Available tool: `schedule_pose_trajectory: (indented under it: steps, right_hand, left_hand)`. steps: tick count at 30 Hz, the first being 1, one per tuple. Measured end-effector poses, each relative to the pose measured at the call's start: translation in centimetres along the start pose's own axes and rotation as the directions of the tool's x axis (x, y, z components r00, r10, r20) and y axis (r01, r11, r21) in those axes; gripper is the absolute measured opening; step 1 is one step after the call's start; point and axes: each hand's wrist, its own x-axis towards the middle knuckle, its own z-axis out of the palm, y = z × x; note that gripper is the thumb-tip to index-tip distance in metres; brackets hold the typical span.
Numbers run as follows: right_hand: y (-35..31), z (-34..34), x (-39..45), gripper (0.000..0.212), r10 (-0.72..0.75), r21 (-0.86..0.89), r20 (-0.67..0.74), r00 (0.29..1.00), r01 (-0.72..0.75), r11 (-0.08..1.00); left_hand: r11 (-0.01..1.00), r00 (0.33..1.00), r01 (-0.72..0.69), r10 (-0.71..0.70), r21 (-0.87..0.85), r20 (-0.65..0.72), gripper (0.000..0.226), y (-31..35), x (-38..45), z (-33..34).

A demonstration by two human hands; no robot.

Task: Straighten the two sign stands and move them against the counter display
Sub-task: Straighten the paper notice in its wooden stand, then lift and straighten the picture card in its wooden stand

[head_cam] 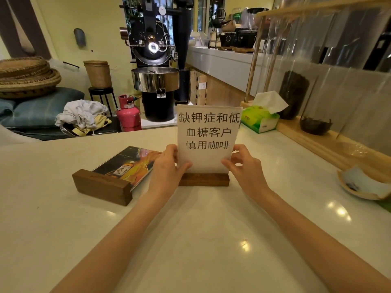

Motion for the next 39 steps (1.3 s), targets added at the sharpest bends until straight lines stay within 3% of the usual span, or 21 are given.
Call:
schedule_pose_trajectory:
  steps: [3, 6, 9, 12, 15, 19, 21, 23, 25, 27, 32, 39]
  right_hand:
    - [0.1, 0.0, 0.0, 0.036, -0.007, -0.032, 0.002, 1.000, 0.007, 0.999]
    - [0.0, 0.4, -0.5, 0.051, -0.096, -0.080, -0.153, 0.984, 0.084, 0.993]
    - [-0.6, 0.8, -0.9, 0.057, -0.346, -0.265, -0.314, 0.884, 0.268, 0.926]
    - [-2.3, 1.5, -0.8, 0.047, -0.427, -0.334, -0.387, 0.817, 0.308, 0.891]
    - [-4.5, 2.9, -0.9, 0.042, -0.395, -0.276, -0.418, 0.818, 0.299, 0.913]
    - [-7.9, 5.7, -1.6, 0.024, -0.380, -0.089, -0.303, 0.874, 0.371, 0.925]
    - [-9.8, 7.1, -1.8, 0.009, -0.247, 0.119, -0.146, 0.958, 0.265, 0.957]
    - [-11.1, 8.7, -1.5, 0.006, -0.026, 0.322, 0.135, 0.991, -0.019, 0.947]
    - [-11.4, 10.5, -0.6, 0.017, 0.204, 0.357, 0.379, 0.903, -0.346, 0.868]
    - [-11.6, 11.9, 0.2, 0.025, 0.349, 0.270, 0.509, 0.787, -0.531, 0.803]
    - [-10.9, 13.9, 0.9, 0.021, 0.546, 0.238, 0.558, 0.625, -0.750, 0.616]
    - [-10.3, 15.6, 1.6, 0.034, 0.527, 0.291, 0.625, 0.576, -0.799, 0.527]
  left_hand:
    - [1.000, 1.000, 0.002, -0.002, -0.006, 0.006, 0.038, -0.1, 0.0, 0.0]
    - [1.000, 0.999, 0.015, -0.015, -0.004, 0.028, 0.036, 0.0, 0.1, -0.2]
    - [0.992, 0.991, 0.105, -0.099, -0.073, 0.085, 0.040, 0.3, 0.8, -1.5]
    - [0.916, 0.960, 0.276, -0.247, -0.292, 0.130, 0.034, -0.1, 2.0, -3.8]
    - [0.853, 0.923, 0.384, -0.340, -0.354, 0.181, 0.029, -1.0, 3.3, -6.8]
    - [0.855, 0.887, 0.450, -0.396, -0.258, 0.236, 0.028, -2.9, 5.2, -11.0]
    - [0.884, 0.879, 0.443, -0.395, -0.149, 0.268, 0.029, -4.2, 5.8, -12.8]
    - [0.895, 0.859, 0.445, -0.417, -0.028, 0.298, 0.031, -5.6, 6.0, -14.0]
    - [0.898, 0.850, 0.431, -0.436, 0.086, 0.296, 0.033, -7.0, 6.1, -14.8]
    - [0.891, 0.841, 0.413, -0.453, 0.191, 0.295, 0.033, -8.5, 6.2, -15.2]
    - [0.814, 0.737, 0.480, -0.577, 0.327, 0.354, 0.035, -11.8, 6.5, -15.2]
    - [0.774, 0.670, 0.565, -0.633, 0.286, 0.389, 0.032, -13.9, 6.7, -14.9]
